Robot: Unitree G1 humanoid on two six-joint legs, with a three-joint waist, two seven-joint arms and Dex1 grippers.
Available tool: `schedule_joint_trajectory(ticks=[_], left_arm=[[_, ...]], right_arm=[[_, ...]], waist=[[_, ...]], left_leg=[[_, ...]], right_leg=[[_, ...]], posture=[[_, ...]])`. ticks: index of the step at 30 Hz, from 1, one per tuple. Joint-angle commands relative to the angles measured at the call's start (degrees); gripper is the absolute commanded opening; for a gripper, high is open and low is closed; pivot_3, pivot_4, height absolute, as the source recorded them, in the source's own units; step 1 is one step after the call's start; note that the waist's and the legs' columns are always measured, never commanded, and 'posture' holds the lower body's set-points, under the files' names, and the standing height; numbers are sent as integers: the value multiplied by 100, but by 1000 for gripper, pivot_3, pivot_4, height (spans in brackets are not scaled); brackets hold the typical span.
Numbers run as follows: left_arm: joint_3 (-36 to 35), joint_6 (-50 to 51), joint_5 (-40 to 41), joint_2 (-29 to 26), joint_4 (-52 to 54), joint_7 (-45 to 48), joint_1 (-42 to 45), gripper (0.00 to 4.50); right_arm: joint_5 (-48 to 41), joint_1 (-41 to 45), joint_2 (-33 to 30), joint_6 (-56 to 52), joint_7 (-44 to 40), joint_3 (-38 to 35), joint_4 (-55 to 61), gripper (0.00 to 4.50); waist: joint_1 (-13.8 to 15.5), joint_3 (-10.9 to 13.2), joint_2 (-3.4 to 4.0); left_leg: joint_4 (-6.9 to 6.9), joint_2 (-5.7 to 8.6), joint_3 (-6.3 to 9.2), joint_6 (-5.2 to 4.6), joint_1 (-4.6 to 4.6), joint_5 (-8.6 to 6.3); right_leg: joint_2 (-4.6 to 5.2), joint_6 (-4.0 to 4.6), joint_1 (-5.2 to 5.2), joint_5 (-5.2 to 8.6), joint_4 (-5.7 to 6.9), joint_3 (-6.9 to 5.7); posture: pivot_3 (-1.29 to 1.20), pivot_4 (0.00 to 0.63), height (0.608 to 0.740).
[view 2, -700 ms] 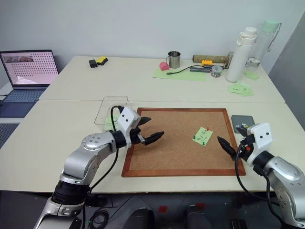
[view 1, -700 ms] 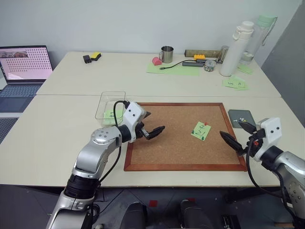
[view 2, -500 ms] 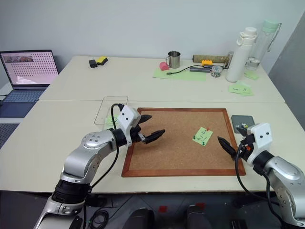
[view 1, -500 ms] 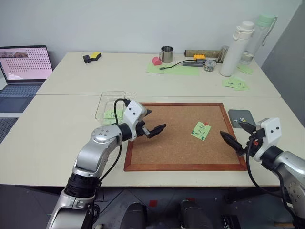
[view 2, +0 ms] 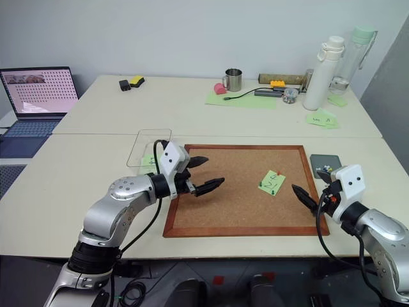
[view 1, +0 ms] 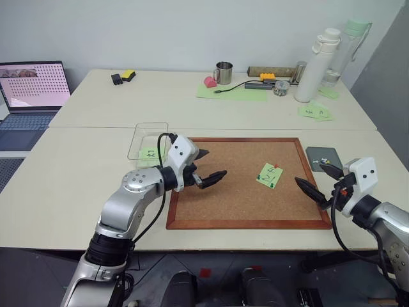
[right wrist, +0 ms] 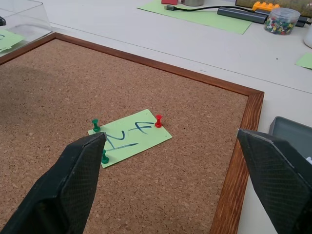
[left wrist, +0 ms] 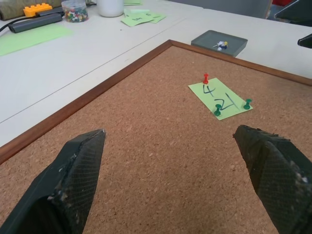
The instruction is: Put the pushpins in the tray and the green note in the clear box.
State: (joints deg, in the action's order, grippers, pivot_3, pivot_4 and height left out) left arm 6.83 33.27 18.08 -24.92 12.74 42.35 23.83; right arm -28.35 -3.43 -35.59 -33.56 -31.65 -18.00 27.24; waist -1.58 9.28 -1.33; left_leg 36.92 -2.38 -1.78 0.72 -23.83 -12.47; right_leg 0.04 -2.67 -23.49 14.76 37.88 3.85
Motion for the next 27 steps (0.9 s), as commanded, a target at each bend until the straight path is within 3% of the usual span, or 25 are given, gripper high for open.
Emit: schedule_joint_trajectory(ticks=[1, 5, 10, 19, 22, 27], left_arm=[[10, 1, 116, 13, 283, 24, -27, 4495], [7, -2, 192, 21, 325, 107, -58, 4495], [50, 26, 362, 72, 334, 246, -40, 4008], [425, -340, 28, 345, -152, 177, -3, 2706], [564, -511, -159, 455, -454, 121, 43, 2453], [735, -764, -416, 555, -935, 136, -4, 1392]], right_arm=[[-80, 14, -98, 18, -72, -90, 212, 4500], [-57, 118, -48, 13, -51, -19, 123, 4500], [129, 368, -27, 87, -42, 247, -141, 4500], [417, 1004, 311, 359, 8, 751, -924, 4500], [523, 1240, 483, 475, 22, 924, -1230, 4500], [658, 1476, 653, 656, 10, 1058, -1645, 4500]], waist=[[0, 0, 0], [0, 0, 0], [-2, 0, 0], [-2, 0, 0], [-3, 0, 0], [-3, 0, 0]], left_leg=[[0, 0, 0, 0, 0, 0], [0, 0, 0, 0, 0, 0], [2, 0, 0, 0, 1, 0], [2, 1, 0, 0, 1, 0], [1, 1, 0, 0, 0, 0], [1, 2, 0, 0, 0, 0]], right_leg=[[0, 0, 0, 0, 0, 0], [0, 0, 0, 0, 0, 0], [0, 0, 0, 0, 1, 1], [-1, 1, 1, -1, 1, 0], [-1, 1, 0, -1, 2, 0], [-1, 15, 0, -9, 1, 0]], posture=[[0, 150, 740], [0, 150, 740], [0, 150, 740], [0, 150, 740], [0, 150, 740], [0, 150, 740]])
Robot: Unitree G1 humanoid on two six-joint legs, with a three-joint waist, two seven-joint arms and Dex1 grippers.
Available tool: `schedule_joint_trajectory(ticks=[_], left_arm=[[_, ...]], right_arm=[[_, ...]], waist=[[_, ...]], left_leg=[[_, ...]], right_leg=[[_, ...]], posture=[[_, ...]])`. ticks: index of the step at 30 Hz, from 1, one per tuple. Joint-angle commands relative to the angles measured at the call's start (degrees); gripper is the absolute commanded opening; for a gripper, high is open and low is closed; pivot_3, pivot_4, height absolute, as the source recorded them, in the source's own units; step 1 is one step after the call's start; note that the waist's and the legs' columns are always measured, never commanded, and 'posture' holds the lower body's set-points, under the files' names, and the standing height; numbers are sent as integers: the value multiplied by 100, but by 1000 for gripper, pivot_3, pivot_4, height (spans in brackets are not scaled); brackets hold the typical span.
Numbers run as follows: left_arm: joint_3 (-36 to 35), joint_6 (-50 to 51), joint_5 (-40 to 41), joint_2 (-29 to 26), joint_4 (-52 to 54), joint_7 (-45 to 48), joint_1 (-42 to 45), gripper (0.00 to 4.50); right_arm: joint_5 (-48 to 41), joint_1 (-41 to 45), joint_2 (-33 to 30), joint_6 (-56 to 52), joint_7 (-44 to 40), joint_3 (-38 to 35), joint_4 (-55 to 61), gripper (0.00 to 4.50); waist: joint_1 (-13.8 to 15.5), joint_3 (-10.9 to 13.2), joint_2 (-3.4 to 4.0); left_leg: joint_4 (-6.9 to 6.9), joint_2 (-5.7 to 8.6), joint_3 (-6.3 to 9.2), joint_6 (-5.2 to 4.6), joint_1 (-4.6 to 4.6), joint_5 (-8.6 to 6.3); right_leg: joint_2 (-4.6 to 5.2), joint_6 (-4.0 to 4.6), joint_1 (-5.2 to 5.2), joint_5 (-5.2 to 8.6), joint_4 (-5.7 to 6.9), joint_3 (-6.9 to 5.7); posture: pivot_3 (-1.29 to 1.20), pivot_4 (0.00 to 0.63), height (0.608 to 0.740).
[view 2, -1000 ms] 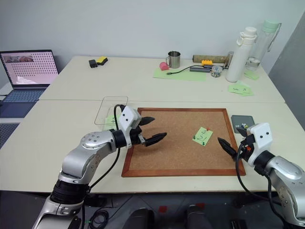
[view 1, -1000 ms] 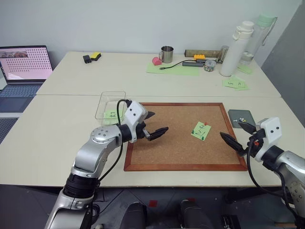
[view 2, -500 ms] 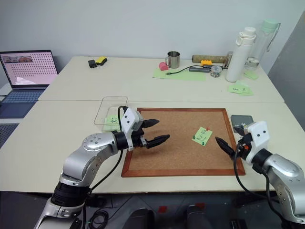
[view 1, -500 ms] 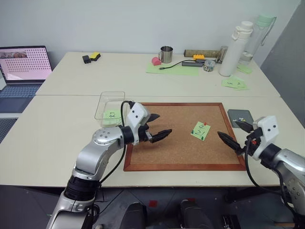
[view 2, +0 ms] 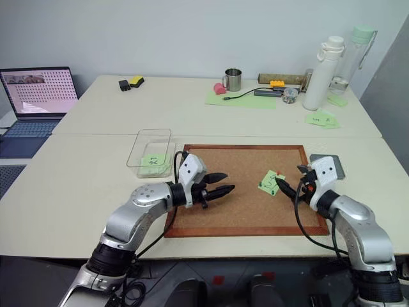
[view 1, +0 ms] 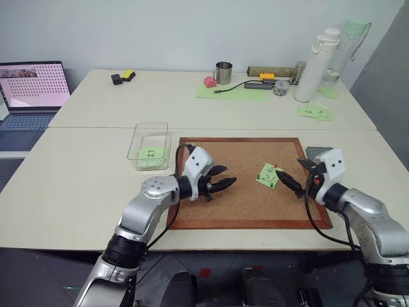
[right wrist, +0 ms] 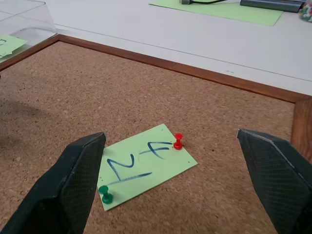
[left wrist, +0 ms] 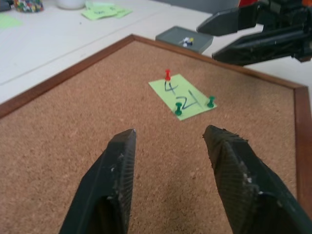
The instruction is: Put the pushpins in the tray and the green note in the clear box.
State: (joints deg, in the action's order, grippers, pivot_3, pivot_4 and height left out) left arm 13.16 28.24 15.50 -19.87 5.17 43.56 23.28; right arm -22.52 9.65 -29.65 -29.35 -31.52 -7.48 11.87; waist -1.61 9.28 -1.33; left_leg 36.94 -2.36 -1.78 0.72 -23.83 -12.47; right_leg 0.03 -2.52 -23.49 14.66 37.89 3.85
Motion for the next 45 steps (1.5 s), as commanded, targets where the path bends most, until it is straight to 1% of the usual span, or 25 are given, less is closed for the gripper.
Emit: schedule_joint_trajectory(ticks=[1, 5, 6, 7, 13, 18, 23, 25, 26, 31, 34, 39, 41, 42, 45], left_arm=[[127, -313, -191, 58, -248, 26, 36, 1176], [269, -594, -321, 135, -647, 107, -49, 378], [295, -646, -377, 165, -785, 87, -49, 278], [329, -673, -443, 184, -923, 75, -44, 67], [659, -757, -933, 138, -1448, 47, -62, 67], [602, -759, -897, 206, -1339, 73, -63, 67], [570, -740, -895, 156, -1242, 122, -72, 67], [550, -748, -908, 138, -1236, 111, -73, 0], [544, -745, -912, 134, -1231, 106, -75, 0], [550, -697, -920, 122, -1152, 82, -116, 0], [557, -654, -936, 115, -1109, 68, -149, 0], [633, -605, -1112, 27, -1182, 15, -133, 0], [633, -603, -1158, 24, -1221, 2, -117, 0], [629, -603, -1170, 20, -1239, 4, -104, 0], [640, -577, -1214, 22, -1316, -11, -52, 0]], right_arm=[[105, 194, 86, 262, -2, 24, -158, 4500], [218, 368, 217, 340, 25, 106, -455, 4500], [235, 410, 250, 358, 34, 114, -530, 4500], [241, 452, 289, 366, 45, 117, -601, 4500], [357, 697, 472, 403, 86, 193, -1067, 4500], [443, 956, 688, 401, 243, 176, -1589, 4500], [550, 1072, 803, 519, 234, 207, -1892, 4500], [574, 1117, 846, 582, 254, 190, -2002, 4134], [589, 1132, 853, 621, 258, 187, -2052, 4059], [682, 1152, 840, 841, 211, 248, -2192, 2949], [843, 1131, 761, 1079, 101, 383, -2282, 2452], [789, 1060, 779, 1182, -176, 481, -2210, 1432], [757, 1043, 790, 1184, -212, 479, -2184, 940], [758, 1046, 792, 1186, -218, 478, -2181, 809], [755, 1056, 792, 1213, -225, 441, -2189, 231]], waist=[[0, 0, 0], [-1, 0, 0], [-1, 0, 0], [-1, 0, 0], [10, -7, 6], [9, -12, 6], [11, -13, 8], [8, -14, 8], [6, -14, 8], [4, -14, 8], [-2, -14, 8], [-11, -14, 8], [-13, -14, 8], [-14, -14, 8], [-14, -14, 9]], left_leg=[[0, 0, -1, 0, 1, 0], [-1, 0, 0, 0, 0, 0], [0, 0, -1, 0, 0, 0], [0, 0, -1, 0, 0, 0], [2, 2, 0, 0, 6, 0], [4, 3, -3, 0, 25, 0], [3, 3, -2, 0, 27, 0], [3, 3, -3, 0, 28, 0], [3, 2, -2, 0, 28, 0], [2, 2, -3, 0, 29, 0], [2, 1, -3, 0, 30, 0], [0, 0, -3, 0, 32, 0], [-1, 0, -3, 0, 32, 0], [-1, -1, -4, 0, 33, 0], [-2, -2, -4, 0, 34, 0]], right_leg=[[0, 0, 0, 0, 1, 0], [0, 4, -1, -3, 0, 0], [0, 5, -1, -3, 1, 1], [0, 5, 0, -3, 1, 1], [1, 7, 7, -5, 4, -1], [4, 1, 24, -3, 4, 3], [4, 3, 26, -3, 4, 2], [4, 3, 26, -3, 5, 3], [4, 1, 26, -3, 5, 2], [3, 1, 26, -2, 6, 2], [3, 1, 26, -2, 6, 3], [2, 1, 26, -2, 6, 4], [1, -1, 26, -1, 6, 4], [1, 0, 26, -1, 6, 5], [1, 0, 26, -1, 6, 4]], posture=[[0, 150, 740], [0, 150, 740], [0, 150, 740], [0, 150, 740], [0, 150, 740], [0, 150, 740], [0, 150, 740], [0, 150, 740], [0, 150, 740], [0, 150, 740], [0, 150, 740], [0, 150, 740], [0, 150, 740], [0, 150, 740], [0, 150, 740]])
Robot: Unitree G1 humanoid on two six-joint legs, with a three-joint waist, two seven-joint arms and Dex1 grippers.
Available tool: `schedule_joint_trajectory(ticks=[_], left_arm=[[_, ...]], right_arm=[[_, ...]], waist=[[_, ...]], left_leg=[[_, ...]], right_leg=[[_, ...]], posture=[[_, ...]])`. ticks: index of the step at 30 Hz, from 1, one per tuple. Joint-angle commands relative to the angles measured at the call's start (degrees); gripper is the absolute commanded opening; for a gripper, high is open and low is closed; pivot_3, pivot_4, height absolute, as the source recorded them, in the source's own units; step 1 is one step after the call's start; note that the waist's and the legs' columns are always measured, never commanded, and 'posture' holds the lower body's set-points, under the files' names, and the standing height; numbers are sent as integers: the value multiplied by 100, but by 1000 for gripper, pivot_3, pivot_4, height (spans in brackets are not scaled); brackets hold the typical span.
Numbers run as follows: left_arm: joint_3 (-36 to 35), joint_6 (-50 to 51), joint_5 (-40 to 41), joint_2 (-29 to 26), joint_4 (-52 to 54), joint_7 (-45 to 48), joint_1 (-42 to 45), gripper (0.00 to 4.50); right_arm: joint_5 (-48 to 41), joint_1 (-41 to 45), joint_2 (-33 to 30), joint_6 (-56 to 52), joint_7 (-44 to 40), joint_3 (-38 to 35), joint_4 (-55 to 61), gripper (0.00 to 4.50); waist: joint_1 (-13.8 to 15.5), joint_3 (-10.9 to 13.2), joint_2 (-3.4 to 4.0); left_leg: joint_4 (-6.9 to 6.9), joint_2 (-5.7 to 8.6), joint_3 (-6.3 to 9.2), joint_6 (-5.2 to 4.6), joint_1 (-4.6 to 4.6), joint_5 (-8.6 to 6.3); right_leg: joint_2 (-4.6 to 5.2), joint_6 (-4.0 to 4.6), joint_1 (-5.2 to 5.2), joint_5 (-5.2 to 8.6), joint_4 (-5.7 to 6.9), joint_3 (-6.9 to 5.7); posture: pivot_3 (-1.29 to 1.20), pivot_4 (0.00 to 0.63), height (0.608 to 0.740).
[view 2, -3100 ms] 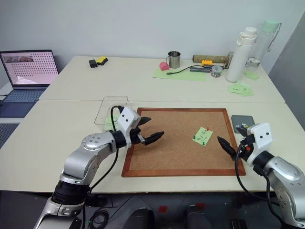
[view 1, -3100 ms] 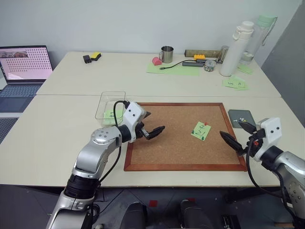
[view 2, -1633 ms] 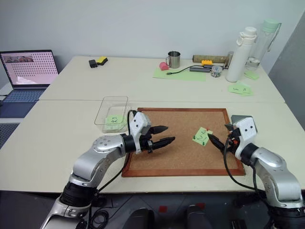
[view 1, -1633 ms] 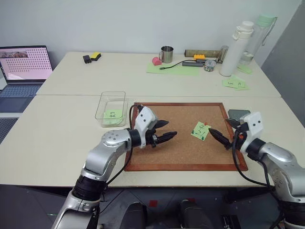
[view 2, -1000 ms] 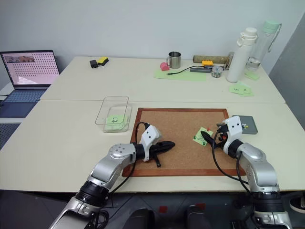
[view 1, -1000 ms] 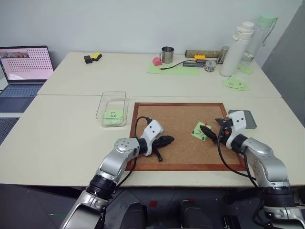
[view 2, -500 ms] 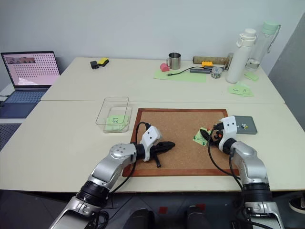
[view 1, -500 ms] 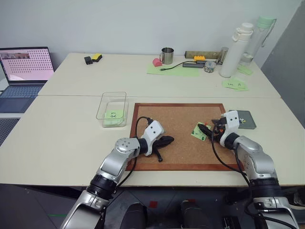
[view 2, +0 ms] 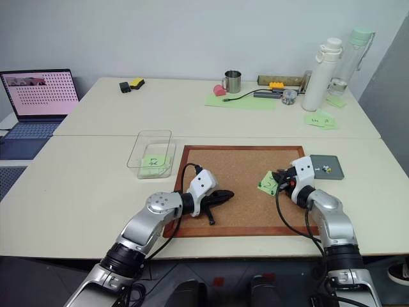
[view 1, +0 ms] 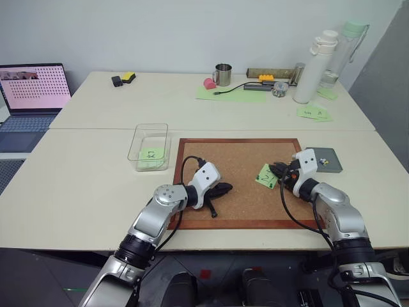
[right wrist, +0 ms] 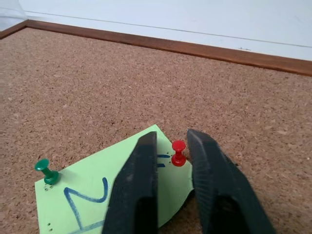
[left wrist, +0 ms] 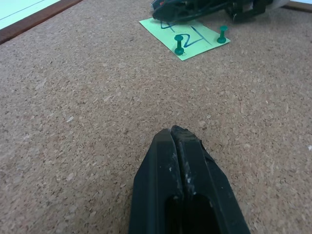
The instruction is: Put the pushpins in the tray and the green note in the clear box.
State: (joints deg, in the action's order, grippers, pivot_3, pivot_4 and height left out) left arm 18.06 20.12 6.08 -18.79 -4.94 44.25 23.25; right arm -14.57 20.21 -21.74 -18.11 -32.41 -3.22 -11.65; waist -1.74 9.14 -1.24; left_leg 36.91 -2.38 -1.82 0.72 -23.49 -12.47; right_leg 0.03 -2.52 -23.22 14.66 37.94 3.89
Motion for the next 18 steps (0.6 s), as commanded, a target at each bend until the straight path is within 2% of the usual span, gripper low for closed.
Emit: schedule_joint_trajectory(ticks=[1, 18], left_arm=[[165, 254, -296, -86, -335, -85, -32, 0], [340, 617, -557, -71, -591, -259, 27, 0]], right_arm=[[-52, 3, -1, 103, -136, -9, 170, 38], [-571, -263, -110, -477, -142, -341, 1496, 6]], waist=[[0, 0, 0], [20, -23, 1]], left_leg=[[0, 0, 0, 0, 0, 0], [3, 2, 0, 0, 11, 0]], right_leg=[[0, 0, 0, 0, 0, 0], [3, -15, 13, 8, 2, 3]], posture=[[0, 150, 740], [0, 150, 740]])
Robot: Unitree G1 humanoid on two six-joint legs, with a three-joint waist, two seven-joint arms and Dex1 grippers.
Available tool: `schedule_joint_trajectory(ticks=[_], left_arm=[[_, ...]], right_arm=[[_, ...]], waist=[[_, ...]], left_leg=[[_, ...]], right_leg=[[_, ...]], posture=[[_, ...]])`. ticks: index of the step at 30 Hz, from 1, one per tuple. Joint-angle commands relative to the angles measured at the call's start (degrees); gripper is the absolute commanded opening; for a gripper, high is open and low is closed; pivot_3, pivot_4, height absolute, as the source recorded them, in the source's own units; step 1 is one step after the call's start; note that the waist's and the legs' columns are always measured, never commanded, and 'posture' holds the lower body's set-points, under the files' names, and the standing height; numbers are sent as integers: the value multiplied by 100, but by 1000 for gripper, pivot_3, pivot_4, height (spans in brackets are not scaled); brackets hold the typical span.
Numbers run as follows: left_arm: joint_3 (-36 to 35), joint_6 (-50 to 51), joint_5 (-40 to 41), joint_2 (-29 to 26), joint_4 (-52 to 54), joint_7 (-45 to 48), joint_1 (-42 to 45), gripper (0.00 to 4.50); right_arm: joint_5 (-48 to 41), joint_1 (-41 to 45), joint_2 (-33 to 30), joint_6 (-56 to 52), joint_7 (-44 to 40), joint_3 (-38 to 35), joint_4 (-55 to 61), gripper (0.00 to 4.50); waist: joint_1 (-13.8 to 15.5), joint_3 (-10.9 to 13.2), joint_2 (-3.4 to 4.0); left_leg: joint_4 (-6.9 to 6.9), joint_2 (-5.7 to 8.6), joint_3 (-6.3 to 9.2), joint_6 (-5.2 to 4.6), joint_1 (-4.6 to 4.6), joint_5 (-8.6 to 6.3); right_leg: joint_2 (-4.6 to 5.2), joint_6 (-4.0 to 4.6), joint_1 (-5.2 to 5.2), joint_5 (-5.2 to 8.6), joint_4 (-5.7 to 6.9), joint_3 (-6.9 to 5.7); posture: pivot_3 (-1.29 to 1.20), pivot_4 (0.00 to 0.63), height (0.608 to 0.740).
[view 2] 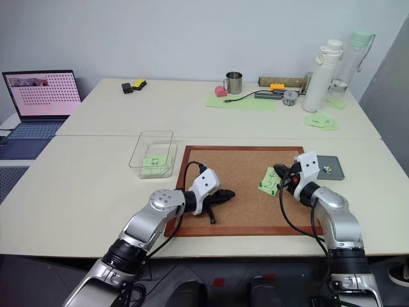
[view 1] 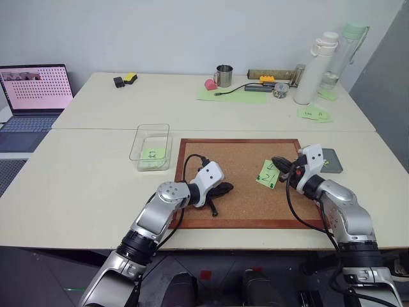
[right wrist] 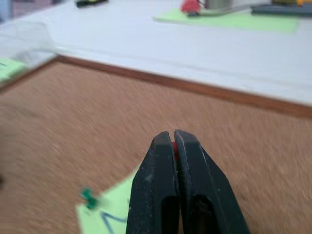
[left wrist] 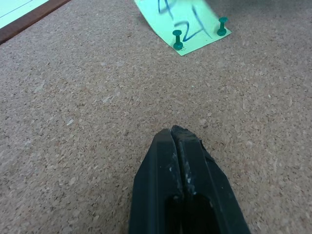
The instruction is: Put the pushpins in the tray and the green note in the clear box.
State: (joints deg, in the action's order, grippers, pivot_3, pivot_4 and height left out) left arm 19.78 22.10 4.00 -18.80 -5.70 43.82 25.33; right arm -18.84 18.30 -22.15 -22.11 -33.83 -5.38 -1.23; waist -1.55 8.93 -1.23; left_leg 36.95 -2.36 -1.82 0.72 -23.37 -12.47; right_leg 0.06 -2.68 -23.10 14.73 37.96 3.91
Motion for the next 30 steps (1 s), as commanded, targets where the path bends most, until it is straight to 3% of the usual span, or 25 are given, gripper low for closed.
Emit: schedule_joint_trajectory(ticks=[1, 20, 30], left_arm=[[175, 431, -348, -65, -503, -223, -187, 0], [243, 623, -314, -85, -334, -236, -283, 0], [257, 660, -283, -76, -233, -272, -373, 0]], right_arm=[[-168, -101, -77, -111, 10, -136, 521, 6], [-243, -382, -45, -86, 161, -271, 1033, 6], [-930, -333, 21, -641, 343, -707, 1211, 6]], waist=[[1, -6, 0], [0, -15, -1], [-3, -15, -1]], left_leg=[[0, 0, 0, 0, 0, 0], [-2, -1, 1, 0, 4, 0], [-4, -14, 1, 0, 4, 0]], right_leg=[[2, 0, 0, 0, 0, 0], [2, 1, 0, 1, -1, 5], [1, 2, -1, 2, -2, 5]], posture=[[0, 150, 740], [0, 150, 740], [0, 150, 740]])
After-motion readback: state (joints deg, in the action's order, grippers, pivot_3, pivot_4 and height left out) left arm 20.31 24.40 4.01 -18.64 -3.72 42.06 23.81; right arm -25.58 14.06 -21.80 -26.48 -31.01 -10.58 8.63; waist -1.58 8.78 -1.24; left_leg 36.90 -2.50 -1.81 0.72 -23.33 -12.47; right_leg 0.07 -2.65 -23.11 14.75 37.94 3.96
